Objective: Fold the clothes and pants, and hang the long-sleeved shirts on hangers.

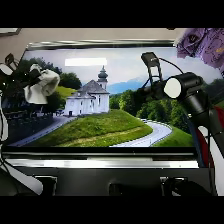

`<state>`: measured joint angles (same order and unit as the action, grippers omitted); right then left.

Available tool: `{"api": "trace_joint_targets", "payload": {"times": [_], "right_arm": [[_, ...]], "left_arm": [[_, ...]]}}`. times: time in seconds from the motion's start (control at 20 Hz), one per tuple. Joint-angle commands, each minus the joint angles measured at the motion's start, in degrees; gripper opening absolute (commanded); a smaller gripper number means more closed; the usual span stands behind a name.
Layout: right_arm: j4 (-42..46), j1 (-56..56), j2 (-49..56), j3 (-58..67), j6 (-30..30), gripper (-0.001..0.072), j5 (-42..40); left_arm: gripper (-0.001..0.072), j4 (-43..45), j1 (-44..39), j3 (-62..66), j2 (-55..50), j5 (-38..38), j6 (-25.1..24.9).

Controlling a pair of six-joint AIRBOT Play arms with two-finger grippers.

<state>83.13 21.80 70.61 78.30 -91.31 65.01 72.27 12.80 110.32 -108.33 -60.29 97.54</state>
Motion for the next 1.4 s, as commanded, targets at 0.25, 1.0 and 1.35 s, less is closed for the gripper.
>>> {"api": "trace_joint_targets", "payload": {"times": [0.25, 1.0, 1.35], "right_arm": [[2.1, 0.0, -1.3, 0.1, 0.0, 0.0034, 13.0], [9.9, -6.4, -2.4, -0.1, 1.3, 0.0564, 12.9], [-41.9, -30.6, 8.3, -15.3, 13.6, 0.0553, 9.2]], "left_arm": [[0.001, -3.5, -28.1, -40.9, 38.6, -1.8, 11.6], [0.072, -3.5, -31.4, -60.2, 49.4, -0.2, 16.5], [0.072, -3.5, -12.5, -58.2, 53.4, -4.3, 5.3]]}}
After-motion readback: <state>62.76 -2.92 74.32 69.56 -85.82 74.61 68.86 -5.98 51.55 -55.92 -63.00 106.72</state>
